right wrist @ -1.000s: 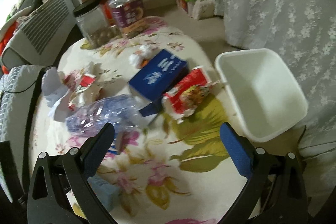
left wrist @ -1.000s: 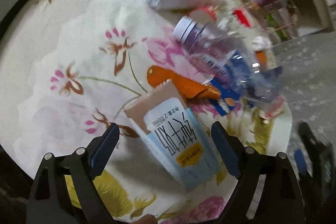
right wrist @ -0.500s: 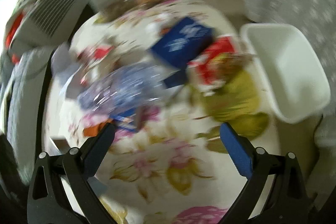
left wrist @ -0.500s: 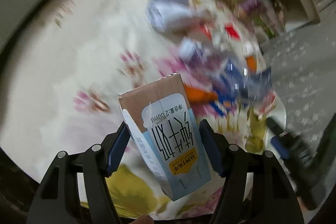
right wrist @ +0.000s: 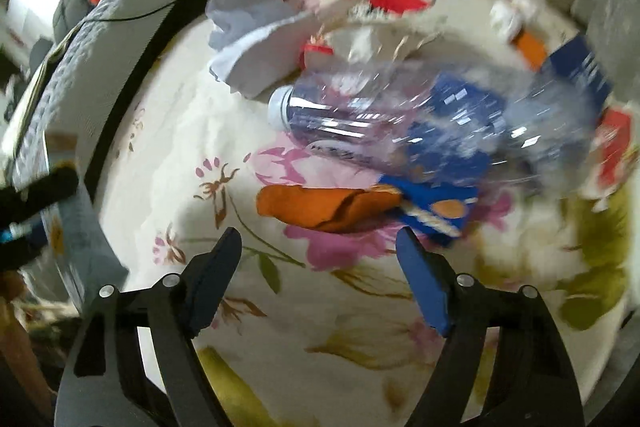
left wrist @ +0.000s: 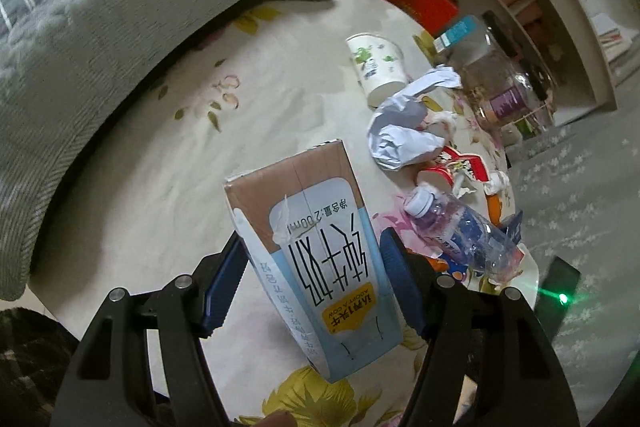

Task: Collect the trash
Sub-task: 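Grasp the orange wrapper with the right tool while the left tool holds the carton, then carry both items over the white bin and open both tools, then lower the left tool onto the crumpled white tissues and grasp them, then grasp the red snack bag with the right tool while the left tool holds tissues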

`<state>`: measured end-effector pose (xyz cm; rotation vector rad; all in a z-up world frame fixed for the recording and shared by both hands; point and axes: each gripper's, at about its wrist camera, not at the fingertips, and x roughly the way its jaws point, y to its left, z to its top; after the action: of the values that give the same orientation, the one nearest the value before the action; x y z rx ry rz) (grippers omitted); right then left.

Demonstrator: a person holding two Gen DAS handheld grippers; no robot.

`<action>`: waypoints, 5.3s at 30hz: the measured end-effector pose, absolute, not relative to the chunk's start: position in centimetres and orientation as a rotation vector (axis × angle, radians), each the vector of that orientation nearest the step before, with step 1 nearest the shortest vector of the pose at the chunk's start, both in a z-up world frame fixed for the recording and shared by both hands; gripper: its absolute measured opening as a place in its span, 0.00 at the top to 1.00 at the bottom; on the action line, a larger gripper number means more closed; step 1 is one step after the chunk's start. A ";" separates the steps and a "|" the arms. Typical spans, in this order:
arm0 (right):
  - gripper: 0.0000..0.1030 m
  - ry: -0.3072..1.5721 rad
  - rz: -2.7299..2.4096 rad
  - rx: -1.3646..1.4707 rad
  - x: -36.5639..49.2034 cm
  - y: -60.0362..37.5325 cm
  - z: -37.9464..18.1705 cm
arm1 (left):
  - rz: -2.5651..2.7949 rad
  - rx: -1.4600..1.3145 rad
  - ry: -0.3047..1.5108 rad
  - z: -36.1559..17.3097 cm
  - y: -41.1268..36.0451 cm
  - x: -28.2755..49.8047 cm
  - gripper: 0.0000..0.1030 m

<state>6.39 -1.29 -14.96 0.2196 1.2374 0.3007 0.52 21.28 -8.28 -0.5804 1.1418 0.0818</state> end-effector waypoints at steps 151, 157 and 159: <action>0.07 0.948 -0.071 0.095 13.8 -12.1 -6.3 | 0.066 0.255 1.182 -14.2 7.2 17.1 0.17; 0.07 1.017 -0.022 0.175 15.5 -10.7 -8.1 | 0.007 0.203 1.175 -14.0 7.6 16.4 0.57; 0.07 1.034 -0.005 0.209 16.0 -10.3 -8.5 | -0.002 0.167 1.147 -13.0 8.2 15.8 0.58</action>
<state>15.99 -10.29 -8.54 0.2090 1.0336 -0.0049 15.79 8.20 -13.02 0.1670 1.1467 -0.0023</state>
